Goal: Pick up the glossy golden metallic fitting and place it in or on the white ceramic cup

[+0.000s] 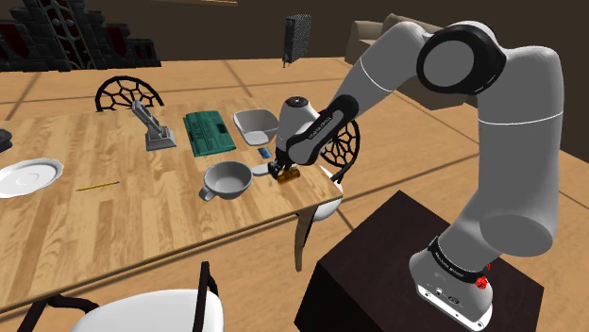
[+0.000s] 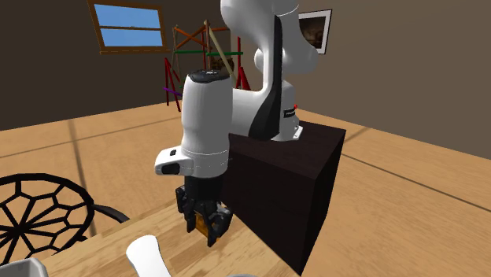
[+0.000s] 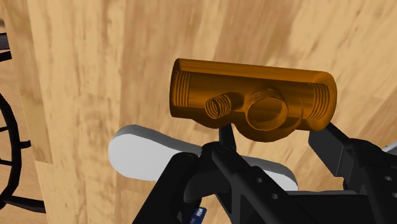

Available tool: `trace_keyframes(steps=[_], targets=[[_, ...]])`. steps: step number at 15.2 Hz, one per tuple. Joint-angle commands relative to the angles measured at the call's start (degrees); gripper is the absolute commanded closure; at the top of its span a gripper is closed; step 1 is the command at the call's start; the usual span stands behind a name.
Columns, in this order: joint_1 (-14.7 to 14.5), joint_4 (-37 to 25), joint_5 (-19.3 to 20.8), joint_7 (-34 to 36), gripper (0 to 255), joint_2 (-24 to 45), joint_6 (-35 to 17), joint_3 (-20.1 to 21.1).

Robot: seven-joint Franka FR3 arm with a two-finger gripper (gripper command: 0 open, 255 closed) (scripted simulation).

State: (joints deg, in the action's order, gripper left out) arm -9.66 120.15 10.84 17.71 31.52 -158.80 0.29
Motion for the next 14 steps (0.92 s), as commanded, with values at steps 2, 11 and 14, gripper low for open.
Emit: trace_keyframes(steps=[2,11,14], targets=[[0.39,0.44,-0.33,-0.52,255,-2.05,1.62,0.35],[1.05,1.21,-1.44,-1.71,255,-8.01,6.80,1.29],[1.22,1.24,-1.84,-2.12,255,-9.87,8.63,1.56]])
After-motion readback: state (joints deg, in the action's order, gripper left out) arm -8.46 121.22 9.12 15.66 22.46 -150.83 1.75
